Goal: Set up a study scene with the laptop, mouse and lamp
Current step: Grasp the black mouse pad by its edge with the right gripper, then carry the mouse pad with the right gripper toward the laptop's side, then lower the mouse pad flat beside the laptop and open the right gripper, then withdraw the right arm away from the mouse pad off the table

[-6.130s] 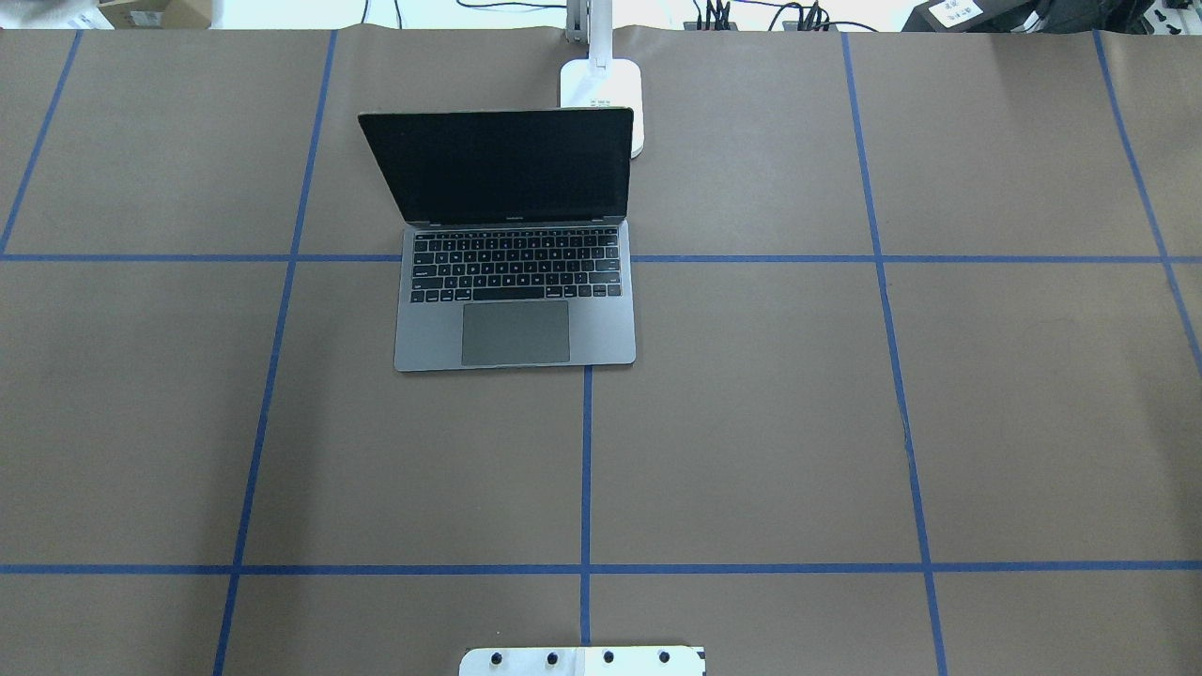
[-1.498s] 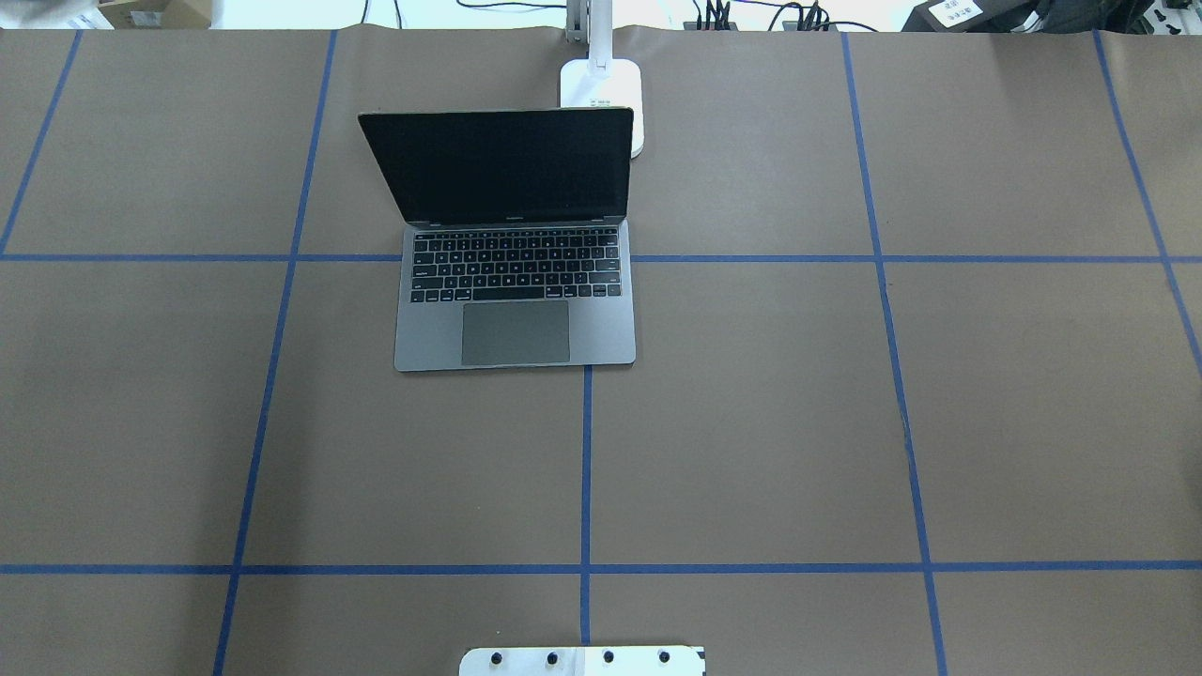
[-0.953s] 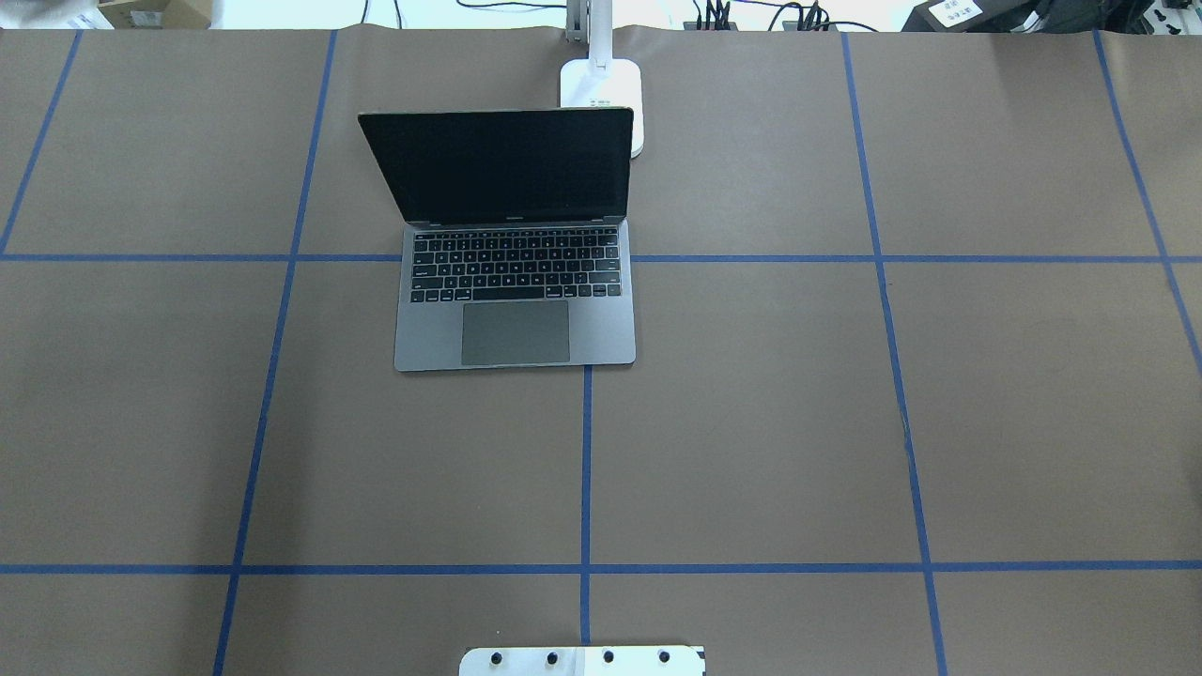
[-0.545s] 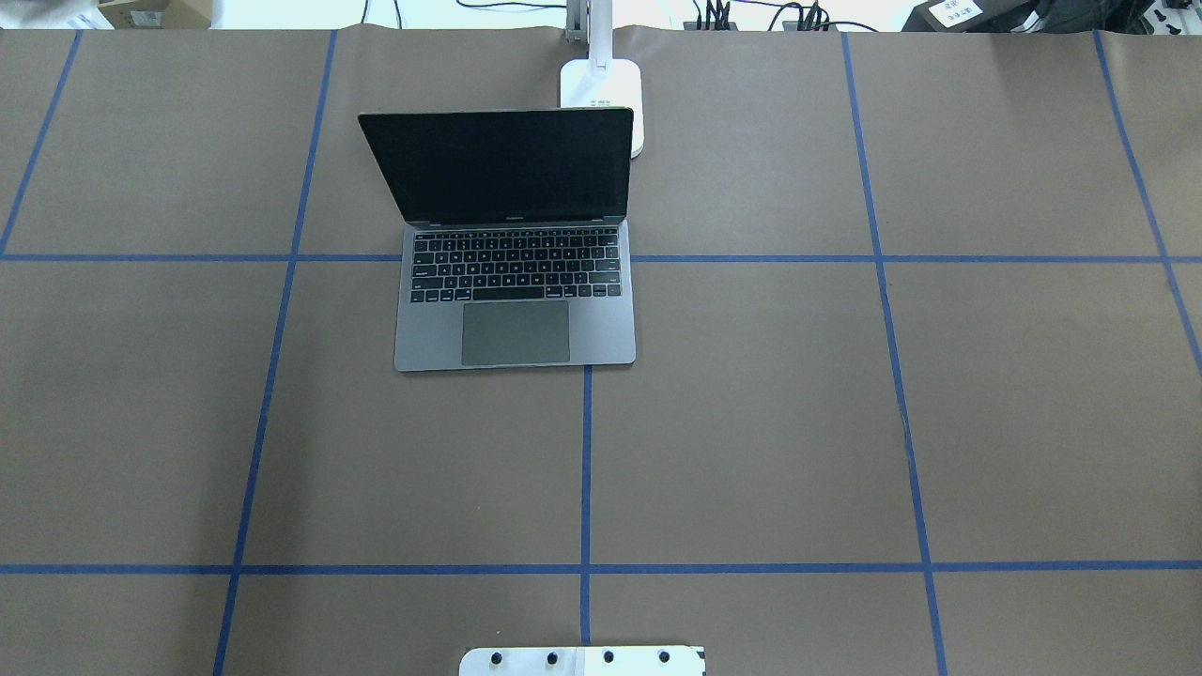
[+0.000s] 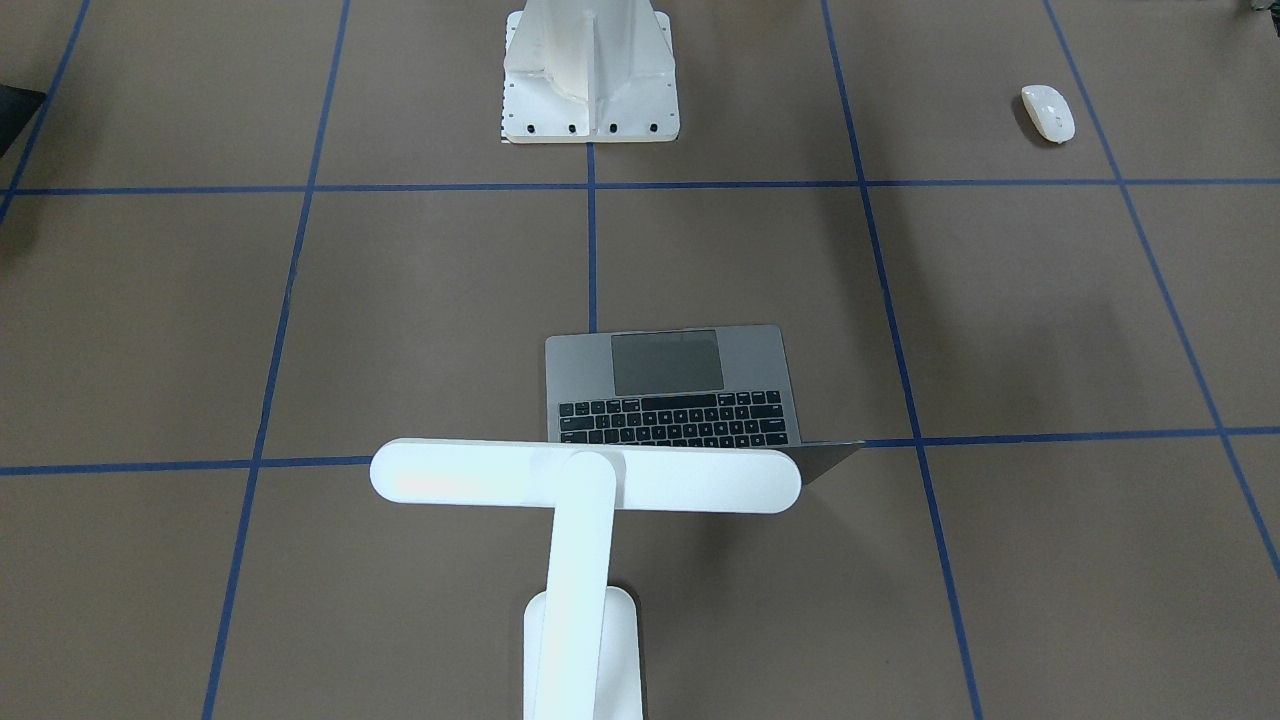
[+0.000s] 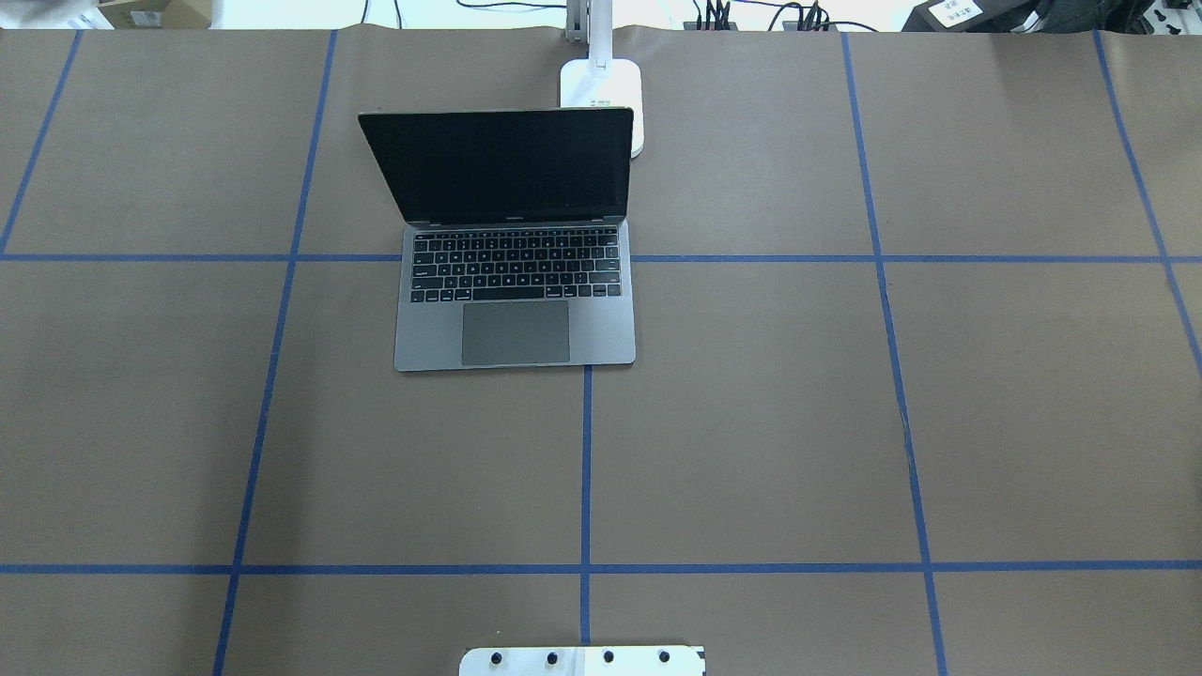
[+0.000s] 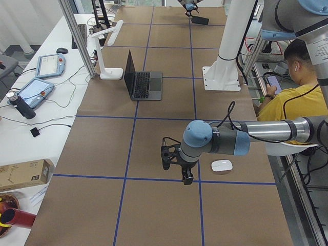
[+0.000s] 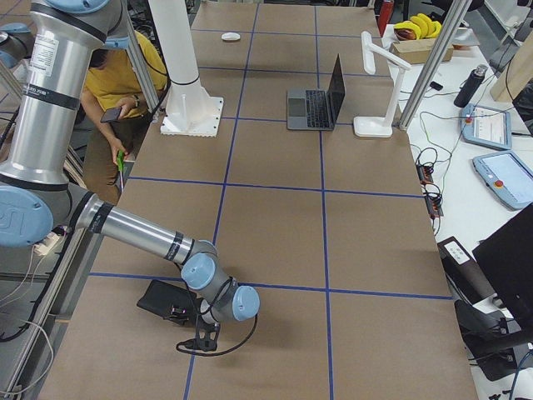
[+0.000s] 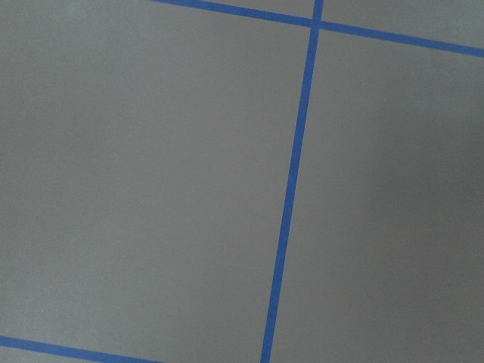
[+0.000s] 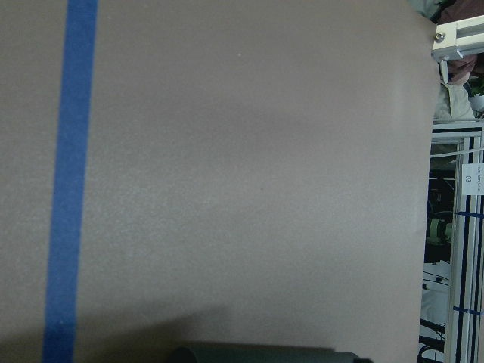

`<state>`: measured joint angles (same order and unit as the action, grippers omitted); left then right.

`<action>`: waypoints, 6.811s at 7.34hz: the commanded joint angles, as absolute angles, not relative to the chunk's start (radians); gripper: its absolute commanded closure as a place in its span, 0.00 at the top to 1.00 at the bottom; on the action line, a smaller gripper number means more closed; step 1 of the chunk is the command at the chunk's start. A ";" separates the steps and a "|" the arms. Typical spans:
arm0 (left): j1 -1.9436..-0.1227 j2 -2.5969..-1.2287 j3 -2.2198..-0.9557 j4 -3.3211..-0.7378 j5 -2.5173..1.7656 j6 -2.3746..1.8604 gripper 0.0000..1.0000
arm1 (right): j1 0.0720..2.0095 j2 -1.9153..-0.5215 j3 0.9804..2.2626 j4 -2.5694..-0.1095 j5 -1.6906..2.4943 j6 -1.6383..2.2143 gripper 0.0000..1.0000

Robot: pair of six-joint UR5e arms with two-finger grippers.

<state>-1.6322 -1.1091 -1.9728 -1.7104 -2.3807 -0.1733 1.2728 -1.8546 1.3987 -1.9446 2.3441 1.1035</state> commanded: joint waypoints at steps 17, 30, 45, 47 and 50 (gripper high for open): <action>-1.632 -1.121 -1.944 -1.709 -2.379 -0.175 1.00 | 1.059 -1.197 1.850 -2.157 2.477 1.707 0.00; -1.632 -1.121 -1.948 -1.710 -2.385 -0.176 1.00 | 0.832 -0.922 1.399 -1.471 2.160 2.287 0.00; -1.591 -1.200 -1.965 -1.793 -2.390 -0.181 1.00 | 0.978 -1.277 1.747 -1.393 2.127 1.344 1.00; -1.507 -1.198 -1.965 -1.837 -2.379 -0.172 1.00 | 1.137 -1.385 1.808 -1.497 2.221 0.939 1.00; -1.477 -1.154 -1.960 -1.871 -2.436 -0.172 1.00 | 1.316 -1.598 1.876 -1.528 2.229 0.440 1.00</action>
<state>-1.4837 -1.1834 -1.9639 -1.8542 -2.3984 -0.1740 1.2420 -1.5099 1.8503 -1.5207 2.2235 0.6351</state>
